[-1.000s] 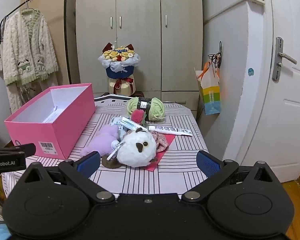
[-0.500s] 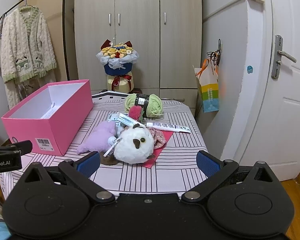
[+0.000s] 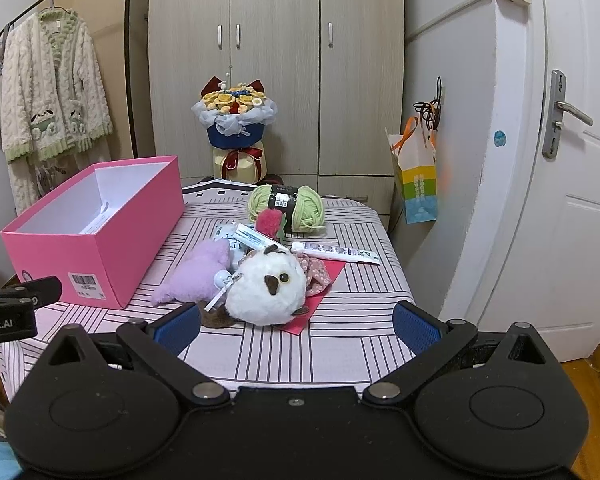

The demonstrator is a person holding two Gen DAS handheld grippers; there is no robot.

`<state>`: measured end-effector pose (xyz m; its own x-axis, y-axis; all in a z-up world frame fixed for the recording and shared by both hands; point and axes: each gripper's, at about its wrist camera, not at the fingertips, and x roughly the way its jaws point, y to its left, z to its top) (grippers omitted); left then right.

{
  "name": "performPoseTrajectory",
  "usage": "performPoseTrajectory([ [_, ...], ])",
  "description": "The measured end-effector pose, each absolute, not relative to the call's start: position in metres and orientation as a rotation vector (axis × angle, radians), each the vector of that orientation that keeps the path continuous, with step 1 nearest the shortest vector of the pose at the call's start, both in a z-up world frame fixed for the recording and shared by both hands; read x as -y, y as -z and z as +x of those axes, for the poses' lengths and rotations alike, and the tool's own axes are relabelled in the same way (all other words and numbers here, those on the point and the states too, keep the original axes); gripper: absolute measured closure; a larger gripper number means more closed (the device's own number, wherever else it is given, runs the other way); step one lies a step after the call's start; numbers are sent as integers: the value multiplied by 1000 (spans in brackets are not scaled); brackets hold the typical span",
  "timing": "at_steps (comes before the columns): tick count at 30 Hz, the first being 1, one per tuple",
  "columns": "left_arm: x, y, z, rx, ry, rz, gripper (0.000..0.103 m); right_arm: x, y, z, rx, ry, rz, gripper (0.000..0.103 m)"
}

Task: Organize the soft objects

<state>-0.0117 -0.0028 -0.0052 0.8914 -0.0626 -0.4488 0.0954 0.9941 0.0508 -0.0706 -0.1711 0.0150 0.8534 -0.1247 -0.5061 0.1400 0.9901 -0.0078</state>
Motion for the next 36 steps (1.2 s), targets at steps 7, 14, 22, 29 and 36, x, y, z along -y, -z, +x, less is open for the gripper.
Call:
performPoseTrajectory([
  [7, 3, 6, -11, -441, 82, 66, 0, 172, -15, -71, -527, 143, 27, 0],
  [14, -1, 14, -11, -415, 70, 51, 0, 169, -11, -77, -469, 144, 5, 0],
  [22, -4, 22, -10, -431, 61, 44, 0, 165, -5, -80, -438, 147, -19, 0],
  [29, -3, 23, -11, -438, 76, 57, 0, 165, -1, -86, -390, 137, -60, 0],
  [36, -6, 19, -7, -444, 161, -5, 0, 179, 3, -84, -314, 76, -41, 0],
])
